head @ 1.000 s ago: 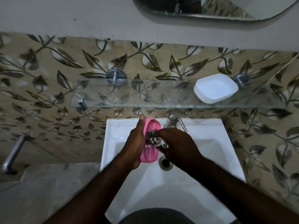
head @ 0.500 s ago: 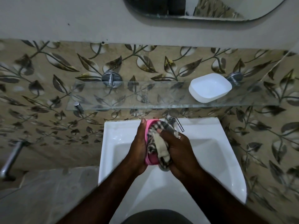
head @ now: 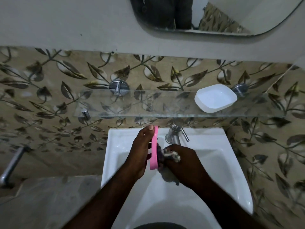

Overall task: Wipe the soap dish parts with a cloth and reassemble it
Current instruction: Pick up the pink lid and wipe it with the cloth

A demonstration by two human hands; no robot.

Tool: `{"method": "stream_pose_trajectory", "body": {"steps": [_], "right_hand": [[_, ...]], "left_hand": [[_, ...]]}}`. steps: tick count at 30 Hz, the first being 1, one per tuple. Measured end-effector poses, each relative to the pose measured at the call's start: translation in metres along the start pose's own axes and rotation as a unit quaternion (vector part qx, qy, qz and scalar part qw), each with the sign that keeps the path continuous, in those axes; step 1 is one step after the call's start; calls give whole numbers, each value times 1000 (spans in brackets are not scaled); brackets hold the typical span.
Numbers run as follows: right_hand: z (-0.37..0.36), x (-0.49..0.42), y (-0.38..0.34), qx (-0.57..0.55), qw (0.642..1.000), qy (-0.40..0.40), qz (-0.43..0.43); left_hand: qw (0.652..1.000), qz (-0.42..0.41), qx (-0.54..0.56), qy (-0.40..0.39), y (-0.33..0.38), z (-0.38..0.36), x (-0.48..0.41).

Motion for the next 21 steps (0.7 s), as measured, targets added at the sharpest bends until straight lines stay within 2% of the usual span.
{"method": "stream_pose_trajectory", "body": {"steps": [2, 3, 7, 9, 11, 14, 16, 18, 21], "right_hand": [[3, -2, 3, -177, 980, 41, -83], [1, -3, 3, -199, 974, 39, -96], [-9, 0, 0, -94, 994, 42, -43], [-6, 0, 4, -118, 990, 61, -56], [-3, 0, 8, -203, 972, 53, -106], [2, 2, 9, -370, 915, -18, -158], [1, 4, 9, -436, 880, -80, -172], [-4, 5, 7, -443, 873, -99, -179], [-10, 4, 6, -420, 888, -79, -172]], "left_hand": [[1000, -7, -8, 7, 2, -2, -1], [1000, -6, -18, 15, 1, -2, -1], [997, -6, -56, 47, -2, 0, 3], [995, -17, -81, 53, 0, 4, 6], [995, -10, -84, 49, 3, 13, 6], [1000, 26, 15, 11, 2, 34, 3], [995, 38, 84, -45, -2, 39, 2], [980, 60, 156, -112, -5, 32, 7], [940, 83, 269, -193, -9, 15, 14]]}}
Point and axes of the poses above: each hand's wrist, its own x-axis away from the middle knuckle, its own z-axis out of the back of the hand, y = z × x, the point moved 3 cm from there along -x, towards the middle knuckle, and after that the axes turned 6 degrees about -x, right-handed, at the moved point
